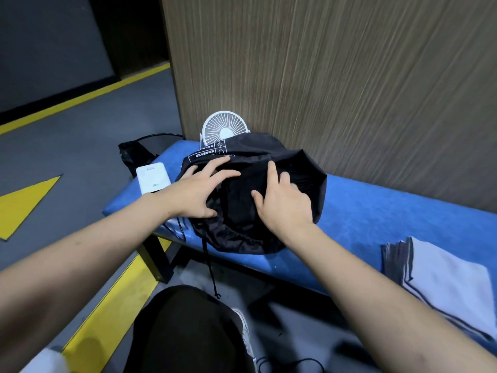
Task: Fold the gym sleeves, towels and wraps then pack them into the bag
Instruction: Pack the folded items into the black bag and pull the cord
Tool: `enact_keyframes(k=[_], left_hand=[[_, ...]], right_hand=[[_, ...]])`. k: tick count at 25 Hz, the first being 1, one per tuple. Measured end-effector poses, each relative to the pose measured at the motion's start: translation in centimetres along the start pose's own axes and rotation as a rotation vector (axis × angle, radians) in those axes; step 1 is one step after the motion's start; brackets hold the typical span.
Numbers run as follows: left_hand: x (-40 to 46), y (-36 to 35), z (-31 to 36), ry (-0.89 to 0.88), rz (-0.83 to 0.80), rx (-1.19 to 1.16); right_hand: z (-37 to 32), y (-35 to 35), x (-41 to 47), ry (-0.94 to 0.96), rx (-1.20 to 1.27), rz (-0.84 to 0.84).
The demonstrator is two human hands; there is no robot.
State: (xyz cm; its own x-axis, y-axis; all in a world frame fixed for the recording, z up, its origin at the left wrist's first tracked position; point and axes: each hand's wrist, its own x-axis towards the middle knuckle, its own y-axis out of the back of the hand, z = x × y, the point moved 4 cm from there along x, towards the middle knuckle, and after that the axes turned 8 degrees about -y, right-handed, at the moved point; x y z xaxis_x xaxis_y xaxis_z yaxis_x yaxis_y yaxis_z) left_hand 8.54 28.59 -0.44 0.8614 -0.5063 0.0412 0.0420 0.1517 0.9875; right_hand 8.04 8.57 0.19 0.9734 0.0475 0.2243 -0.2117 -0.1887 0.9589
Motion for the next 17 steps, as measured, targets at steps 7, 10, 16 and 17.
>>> enact_keyframes(k=[7,10,16,17], left_hand=[[-0.4,0.6,-0.2,-0.006,0.026,0.001],[-0.8,1.1,-1.1,0.019,-0.004,0.039],[-1.5,0.5,-3.3,0.15,-0.195,0.056],[-1.6,0.5,-3.5,0.167,-0.221,0.067]], right_hand=[[-3.1,-1.5,0.0,0.443,-0.031,-0.043],[-2.1,-3.6,0.2,0.426,-0.093,-0.221],[-1.8,-3.9,0.5,0.398,-0.117,-0.16],[-1.7,-3.9,0.6,0.392,-0.124,-0.152]])
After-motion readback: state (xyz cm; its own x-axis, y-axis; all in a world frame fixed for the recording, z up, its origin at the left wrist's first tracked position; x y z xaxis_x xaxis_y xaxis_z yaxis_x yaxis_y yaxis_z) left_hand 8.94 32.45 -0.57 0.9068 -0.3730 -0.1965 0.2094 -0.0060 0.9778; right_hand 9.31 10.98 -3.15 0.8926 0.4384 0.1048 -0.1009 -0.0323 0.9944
